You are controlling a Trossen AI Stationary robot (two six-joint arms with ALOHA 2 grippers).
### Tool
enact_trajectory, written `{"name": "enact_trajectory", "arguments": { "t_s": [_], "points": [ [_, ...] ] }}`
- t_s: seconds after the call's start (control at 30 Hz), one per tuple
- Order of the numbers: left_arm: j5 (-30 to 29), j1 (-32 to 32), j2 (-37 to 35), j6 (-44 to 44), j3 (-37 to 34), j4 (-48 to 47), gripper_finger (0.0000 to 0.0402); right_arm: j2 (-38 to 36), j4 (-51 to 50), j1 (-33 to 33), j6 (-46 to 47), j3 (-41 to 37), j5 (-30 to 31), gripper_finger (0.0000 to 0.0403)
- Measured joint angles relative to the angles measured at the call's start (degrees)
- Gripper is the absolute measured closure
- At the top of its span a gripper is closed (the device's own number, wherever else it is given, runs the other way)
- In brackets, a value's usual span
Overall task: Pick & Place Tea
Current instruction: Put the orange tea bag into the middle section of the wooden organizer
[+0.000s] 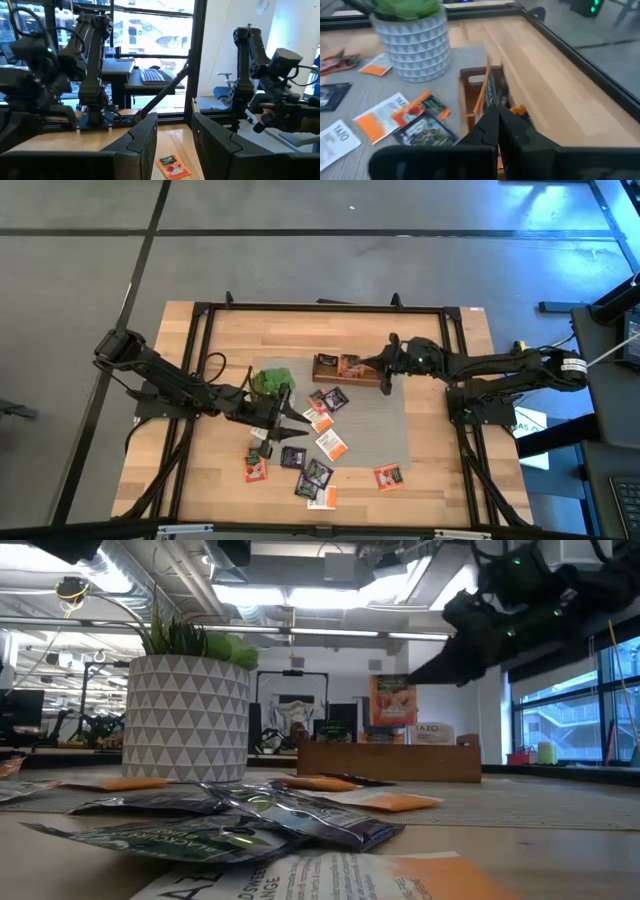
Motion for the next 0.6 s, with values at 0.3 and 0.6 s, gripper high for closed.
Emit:
{"name": "enact_trajectory", "arguments": {
  "t_s": [0.3, 0.6],
  "points": [
    [-0.26, 0.33, 0.0, 0.02, 0.0, -0.44, 0.0285, 0.92, 7.22, -0.09, -2.47, -3.04, 0.0, 0.0399],
    [-0.26, 0.31, 0.02, 0.02, 0.0, -0.5, 0.0285, 8.32, 11.96, -0.09, -4.81, -2.98, 1.69, 0.0399]
  ]
}}
